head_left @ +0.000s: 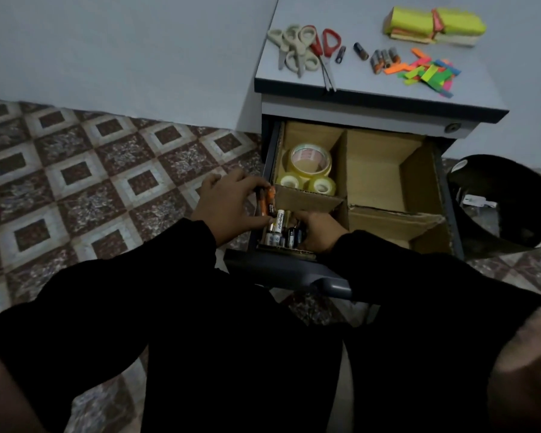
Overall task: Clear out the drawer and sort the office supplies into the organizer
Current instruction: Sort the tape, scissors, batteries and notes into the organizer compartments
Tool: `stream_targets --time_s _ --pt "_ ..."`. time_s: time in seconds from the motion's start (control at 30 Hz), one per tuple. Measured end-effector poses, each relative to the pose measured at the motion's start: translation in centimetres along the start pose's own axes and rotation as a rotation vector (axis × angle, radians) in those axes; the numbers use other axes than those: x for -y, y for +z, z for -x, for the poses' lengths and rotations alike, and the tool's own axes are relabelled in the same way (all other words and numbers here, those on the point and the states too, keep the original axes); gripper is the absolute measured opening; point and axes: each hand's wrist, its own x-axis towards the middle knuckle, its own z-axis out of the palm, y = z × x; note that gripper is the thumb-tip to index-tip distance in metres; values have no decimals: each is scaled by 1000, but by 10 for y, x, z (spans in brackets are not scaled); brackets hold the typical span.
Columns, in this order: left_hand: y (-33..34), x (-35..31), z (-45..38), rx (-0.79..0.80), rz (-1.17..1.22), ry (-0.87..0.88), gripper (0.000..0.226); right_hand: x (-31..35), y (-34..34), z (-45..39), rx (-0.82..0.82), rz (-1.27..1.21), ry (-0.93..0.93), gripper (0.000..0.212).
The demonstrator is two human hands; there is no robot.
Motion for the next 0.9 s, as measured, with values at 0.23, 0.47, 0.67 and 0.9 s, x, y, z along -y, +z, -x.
stream_targets --time_s 0.23,0.47,0.67,0.9 --pt "7 12 3 52 54 -41 55 -5 5 -8 56 -11 40 55" --pt "7 22 2 39 88 -50 57 -6 6 -8 77 -63 49 46" --pt "8 26 1 55 113 -62 58 -8 4 -5 81 -158 58 40" --pt "10 23 1 60 181 -46 60 -13 4 -7 78 -287 124 38"
